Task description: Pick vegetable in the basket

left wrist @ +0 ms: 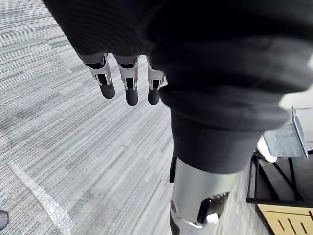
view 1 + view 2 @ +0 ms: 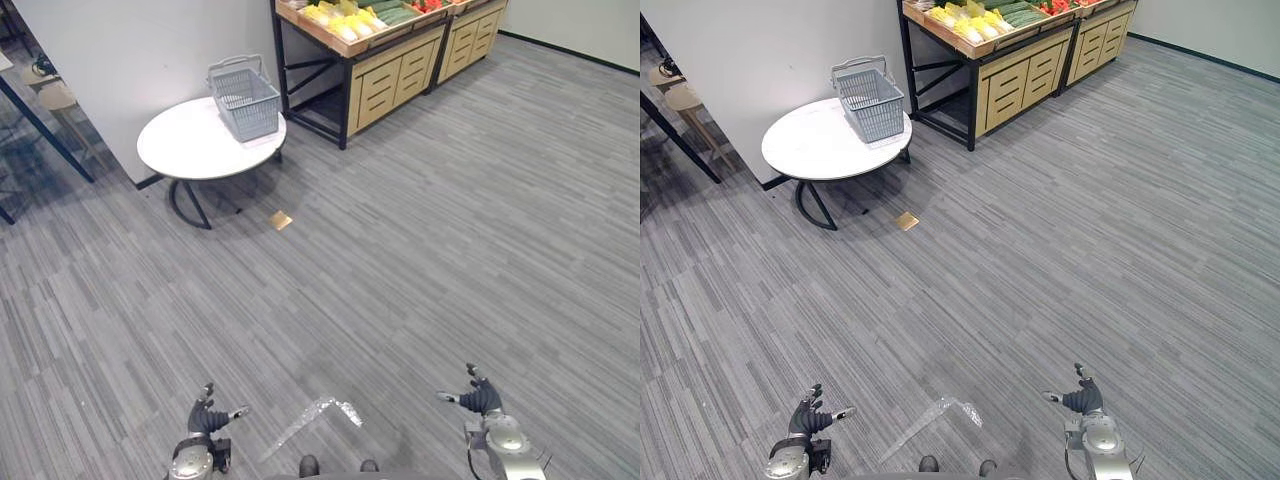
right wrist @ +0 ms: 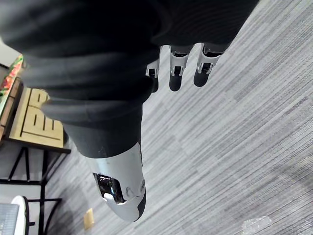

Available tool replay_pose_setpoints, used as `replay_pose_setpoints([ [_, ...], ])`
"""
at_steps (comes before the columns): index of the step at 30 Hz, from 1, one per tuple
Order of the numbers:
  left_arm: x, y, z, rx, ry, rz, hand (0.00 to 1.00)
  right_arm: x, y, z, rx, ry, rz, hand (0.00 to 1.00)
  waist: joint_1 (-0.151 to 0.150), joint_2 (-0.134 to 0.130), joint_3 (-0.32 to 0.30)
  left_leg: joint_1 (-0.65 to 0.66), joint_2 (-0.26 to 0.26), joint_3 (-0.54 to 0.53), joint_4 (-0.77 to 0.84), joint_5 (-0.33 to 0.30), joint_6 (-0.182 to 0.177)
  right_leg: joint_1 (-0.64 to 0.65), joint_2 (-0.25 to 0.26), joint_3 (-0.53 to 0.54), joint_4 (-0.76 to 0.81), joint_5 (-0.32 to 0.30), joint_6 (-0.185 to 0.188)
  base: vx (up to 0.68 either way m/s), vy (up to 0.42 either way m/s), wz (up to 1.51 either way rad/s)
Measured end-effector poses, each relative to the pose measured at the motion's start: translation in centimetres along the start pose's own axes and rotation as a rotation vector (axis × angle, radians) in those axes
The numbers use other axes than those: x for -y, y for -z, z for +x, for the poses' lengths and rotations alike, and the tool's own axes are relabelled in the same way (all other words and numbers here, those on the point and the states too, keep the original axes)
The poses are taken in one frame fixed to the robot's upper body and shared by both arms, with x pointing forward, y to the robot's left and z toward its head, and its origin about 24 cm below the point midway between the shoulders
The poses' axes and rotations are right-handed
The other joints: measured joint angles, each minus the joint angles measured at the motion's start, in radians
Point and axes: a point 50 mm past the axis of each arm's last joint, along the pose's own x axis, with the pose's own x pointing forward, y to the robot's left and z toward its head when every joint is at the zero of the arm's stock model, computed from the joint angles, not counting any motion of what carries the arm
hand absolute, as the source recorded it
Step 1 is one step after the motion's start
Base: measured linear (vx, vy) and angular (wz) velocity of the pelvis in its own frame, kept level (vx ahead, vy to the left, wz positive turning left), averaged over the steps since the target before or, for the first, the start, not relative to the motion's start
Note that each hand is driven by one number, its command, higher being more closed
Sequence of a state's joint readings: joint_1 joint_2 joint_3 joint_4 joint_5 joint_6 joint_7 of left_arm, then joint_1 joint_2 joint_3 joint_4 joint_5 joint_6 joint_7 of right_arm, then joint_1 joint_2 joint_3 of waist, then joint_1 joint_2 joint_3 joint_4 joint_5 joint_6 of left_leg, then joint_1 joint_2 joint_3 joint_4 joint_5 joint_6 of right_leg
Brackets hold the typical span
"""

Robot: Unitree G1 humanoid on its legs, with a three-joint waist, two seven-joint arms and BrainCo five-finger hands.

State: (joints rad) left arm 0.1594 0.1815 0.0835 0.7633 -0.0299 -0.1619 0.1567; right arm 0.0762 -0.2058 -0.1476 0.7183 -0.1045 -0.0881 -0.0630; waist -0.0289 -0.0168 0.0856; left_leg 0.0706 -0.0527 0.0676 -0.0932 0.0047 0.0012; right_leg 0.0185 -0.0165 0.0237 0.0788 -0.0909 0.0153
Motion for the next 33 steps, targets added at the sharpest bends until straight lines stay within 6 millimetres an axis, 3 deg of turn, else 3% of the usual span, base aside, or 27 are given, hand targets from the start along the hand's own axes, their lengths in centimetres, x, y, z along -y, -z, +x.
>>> replay_pose_setpoints([
  [8,-0.8,0.0,0.1,-0.009,-0.053,-0.074,0.00,-0.2,-0.9,0.4,0.021,0.002,0.032,0.00,-0.004,-0.010,0.024,-0.023,0.000,0.017,0.008,-0.014,0.002,-0.017,0.000,0.010,-0.011,0.000,0.000,0.04,-0.007,-0.04],
  [10,-0.9,0.0,0.1,-0.011,-0.074,-0.102,0.00,-0.4,-1.6,0.7,0.039,0.006,0.046,0.00,0.007,-0.015,0.028,-0.057,0.000,0.031,0.055,-0.048,0.010,-0.038,-0.002,0.026,-0.004,-0.001,0.002,0.05,0.013,-0.26],
  [12,-0.7,-0.2,0.0,0.000,-0.080,-0.140,0.00,-0.5,-2.3,1.0,0.055,0.017,0.067,0.00,0.028,-0.015,0.035,-0.101,0.000,0.052,0.139,-0.112,0.021,-0.065,-0.006,0.044,0.034,-0.023,0.027,0.07,0.026,-0.28],
  [14,-0.7,-0.5,-0.1,0.018,-0.081,-0.161,0.00,-0.5,-2.7,1.2,0.064,0.019,0.078,0.00,0.035,-0.012,0.040,-0.135,-0.007,0.055,0.213,-0.178,0.038,-0.098,-0.019,0.044,0.125,-0.081,0.067,0.08,0.042,-0.02],
  [17,-0.9,-1.5,0.0,0.056,-0.085,-0.166,0.00,-0.8,-3.4,1.0,0.095,0.012,0.085,0.00,0.030,-0.006,0.066,-0.105,-0.020,0.000,0.268,-0.245,0.086,-0.283,-0.017,0.012,0.574,-0.115,0.086,0.16,0.079,0.35],
  [18,-1.1,-1.6,0.1,0.059,-0.087,-0.163,0.00,-0.9,-3.5,1.0,0.100,0.008,0.088,0.00,0.020,-0.010,0.071,-0.094,-0.023,-0.016,0.276,-0.255,0.095,-0.311,-0.018,0.005,0.635,-0.134,0.080,0.28,0.063,0.57],
  [19,-1.4,-1.6,0.2,0.059,-0.094,-0.155,0.00,-1.0,-3.7,0.9,0.109,0.005,0.089,0.00,0.018,-0.001,0.086,-0.055,-0.020,-0.036,0.282,-0.272,0.094,-0.352,-0.011,-0.013,0.638,-0.170,0.054,0.25,0.046,0.45],
  [21,-1.3,-2.0,0.4,0.070,-0.096,-0.156,0.00,-0.6,-4.1,1.1,0.125,0.011,0.080,0.00,0.016,-0.001,0.090,-0.004,-0.009,-0.063,0.272,-0.276,0.081,-0.398,0.004,-0.046,0.544,-0.170,0.044,0.36,0.035,0.48],
  [22,-1.2,-2.5,0.6,0.082,-0.096,-0.159,0.00,-0.4,-4.3,1.1,0.132,0.016,0.074,0.00,0.013,0.011,0.098,0.017,0.002,-0.086,0.262,-0.279,0.075,-0.419,0.017,-0.056,0.464,-0.154,0.034,0.49,0.008,0.73],
  [24,-0.7,-3.8,1.1,0.116,-0.087,-0.164,0.00,0.1,-4.6,1.2,0.142,0.025,0.072,0.00,-0.004,0.004,0.117,0.074,0.016,-0.137,0.226,-0.277,0.071,-0.447,0.036,-0.078,0.264,-0.056,0.036,0.46,-0.016,0.81],
  [25,-0.6,-4.2,1.2,0.125,-0.081,-0.164,0.00,0.1,-4.6,1.2,0.143,0.025,0.077,0.00,-0.017,0.007,0.129,0.112,0.017,-0.163,0.196,-0.280,0.057,-0.464,0.032,-0.083,0.134,0.023,0.032,0.53,-0.040,0.73],
  [26,-0.4,-4.3,1.3,0.130,-0.076,-0.162,0.00,0.1,-4.6,1.2,0.145,0.025,0.085,0.00,-0.022,-0.015,0.125,0.140,0.014,-0.182,0.184,-0.292,0.035,-0.480,0.030,-0.080,0.080,0.066,0.040,0.66,-0.070,0.83],
  [28,-0.2,-4.2,1.2,0.127,-0.064,-0.150,0.00,0.0,-4.2,0.7,0.146,0.024,0.090,0.00,-0.026,-0.037,0.117,0.173,0.007,-0.224,0.197,-0.322,-0.015,-0.507,0.014,-0.075,0.049,0.127,-0.003,0.60,-0.107,0.79],
  [29,0.2,-3.8,1.2,0.111,-0.051,-0.146,0.00,0.2,-3.8,0.3,0.143,0.029,0.090,0.00,-0.041,-0.040,0.110,0.183,0.009,-0.256,0.246,-0.335,-0.036,-0.507,-0.002,-0.086,0.089,0.247,-0.038,0.71,-0.179,0.91],
  [30,0.7,-3.5,1.1,0.097,-0.037,-0.142,0.00,0.3,-3.4,0.1,0.138,0.032,0.087,0.00,-0.044,-0.017,0.108,0.172,0.029,-0.261,0.307,-0.334,-0.038,-0.507,0.001,-0.118,0.134,0.280,-0.065,0.87,-0.255,0.88],
  [31,1.3,-3.2,1.0,0.082,-0.027,-0.151,0.00,0.3,-3.5,0.1,0.142,0.031,0.087,0.00,-0.045,0.027,0.107,0.119,0.072,-0.249,0.459,-0.313,-0.073,-0.486,0.033,-0.158,0.175,0.216,-0.098,0.71,-0.233,0.47],
  [32,1.4,-3.2,1.0,0.080,-0.026,-0.156,0.00,0.1,-3.6,0.0,0.142,0.026,0.089,0.00,-0.043,0.038,0.110,0.083,0.083,-0.241,0.554,-0.280,-0.120,-0.460,0.044,-0.174,0.185,0.189,-0.105,0.83,-0.290,0.48],
  [33,1.7,-2.8,0.8,0.070,-0.020,-0.162,0.00,-0.6,-3.8,-0.3,0.155,0.010,0.103,0.00,-0.037,0.046,0.114,-0.033,0.118,-0.209,0.886,-0.088,-0.191,-0.340,0.074,-0.193,0.176,0.113,-0.128,0.69,-0.239,0.41],
])
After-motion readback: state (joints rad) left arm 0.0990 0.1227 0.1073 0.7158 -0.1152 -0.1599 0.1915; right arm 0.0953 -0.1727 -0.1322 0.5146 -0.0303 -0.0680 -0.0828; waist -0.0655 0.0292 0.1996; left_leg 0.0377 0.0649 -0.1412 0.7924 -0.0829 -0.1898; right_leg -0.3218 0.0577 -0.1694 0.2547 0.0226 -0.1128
